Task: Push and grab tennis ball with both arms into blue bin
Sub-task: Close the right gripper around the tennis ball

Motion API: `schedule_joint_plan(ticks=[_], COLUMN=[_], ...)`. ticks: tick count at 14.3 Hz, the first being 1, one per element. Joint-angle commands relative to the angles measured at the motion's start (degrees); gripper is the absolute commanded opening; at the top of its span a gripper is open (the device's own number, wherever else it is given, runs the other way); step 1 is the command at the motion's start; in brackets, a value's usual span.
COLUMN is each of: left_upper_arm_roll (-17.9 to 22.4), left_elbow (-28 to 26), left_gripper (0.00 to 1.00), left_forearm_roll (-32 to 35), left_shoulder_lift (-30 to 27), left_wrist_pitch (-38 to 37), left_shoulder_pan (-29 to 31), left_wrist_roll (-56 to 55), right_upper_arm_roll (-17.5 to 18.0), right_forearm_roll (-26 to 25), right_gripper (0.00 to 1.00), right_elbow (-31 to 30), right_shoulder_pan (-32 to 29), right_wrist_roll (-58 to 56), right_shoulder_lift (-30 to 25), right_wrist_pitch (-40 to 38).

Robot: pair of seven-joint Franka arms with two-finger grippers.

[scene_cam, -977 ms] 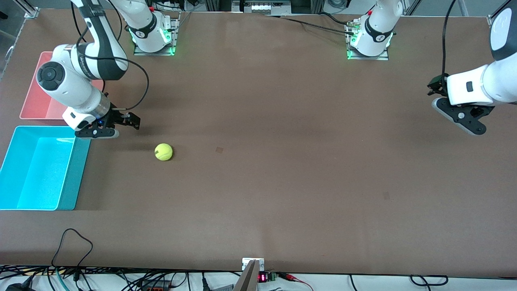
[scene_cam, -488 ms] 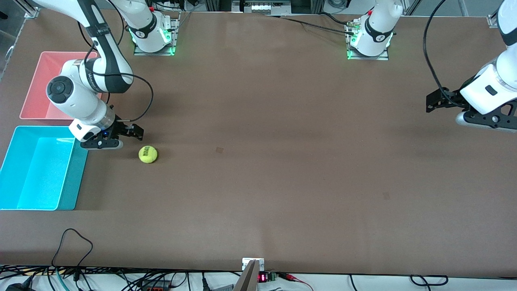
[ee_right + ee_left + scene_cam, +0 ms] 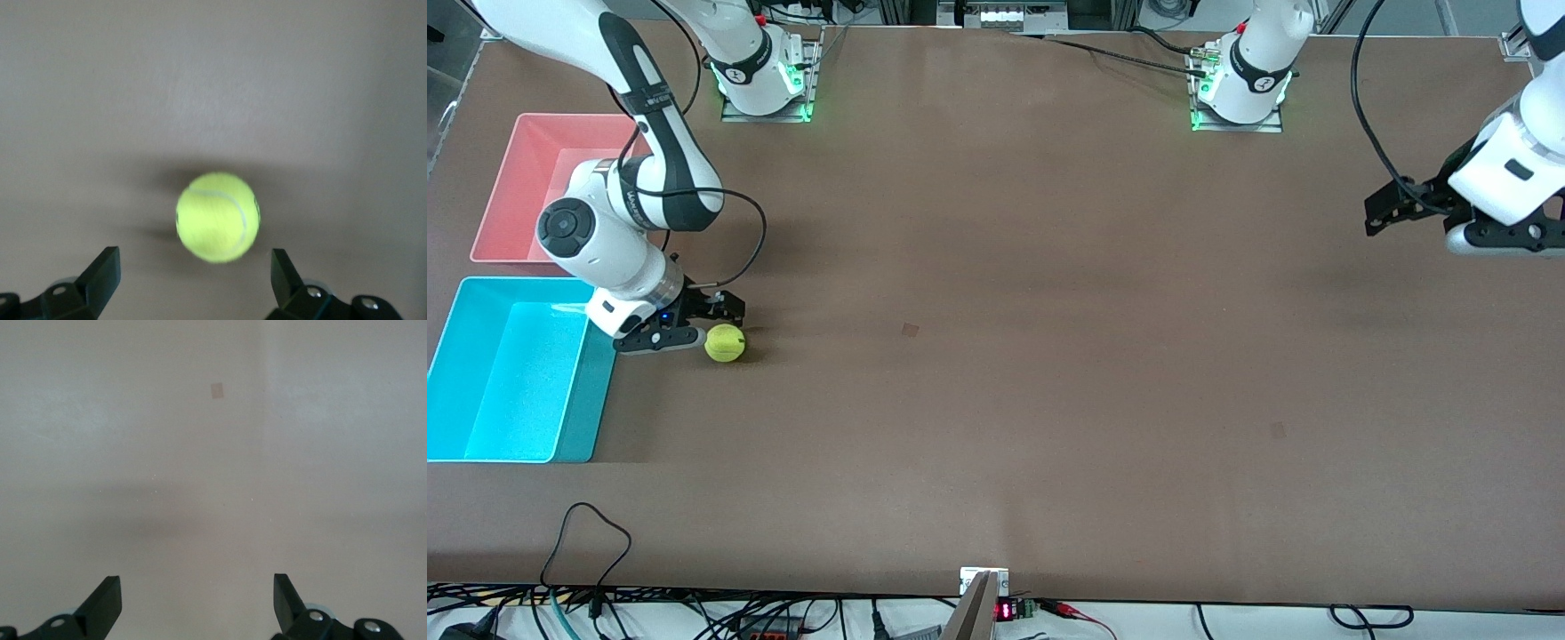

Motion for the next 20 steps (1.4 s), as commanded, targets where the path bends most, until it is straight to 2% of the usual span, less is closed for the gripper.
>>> schedule_joint_plan(ticks=[1, 7, 20], left_upper_arm_roll=[-0.41, -0.5, -0.41], left_elbow=[1.29, 1.38, 1.55], left_gripper=[1.0, 1.0, 1.0], left_forearm_roll=[-0.9, -0.9, -0.81], left_shoulder_lift=[-0.85, -0.85, -0.85], left_wrist_pitch=[-2.1, -3.94, -4.03], left_shoulder_pan=[-0.44, -0.44, -0.53], left_wrist_roll=[4.32, 1.51, 2.21], right_upper_arm_roll=[0.33, 0.33, 1.91], right_forearm_roll=[-0.81, -0.72, -0.54], right_gripper=[1.0, 1.0, 1.0], right_elbow=[4.5, 7.32, 6.79], right_shoulder_pan=[-1.64, -3.05, -2.17], right_wrist_roll=[-1.55, -2.52, -2.96], right_shoulder_lift=[3.96, 8.63, 9.68], right_wrist_pitch=[-0.4, -0.4, -2.07])
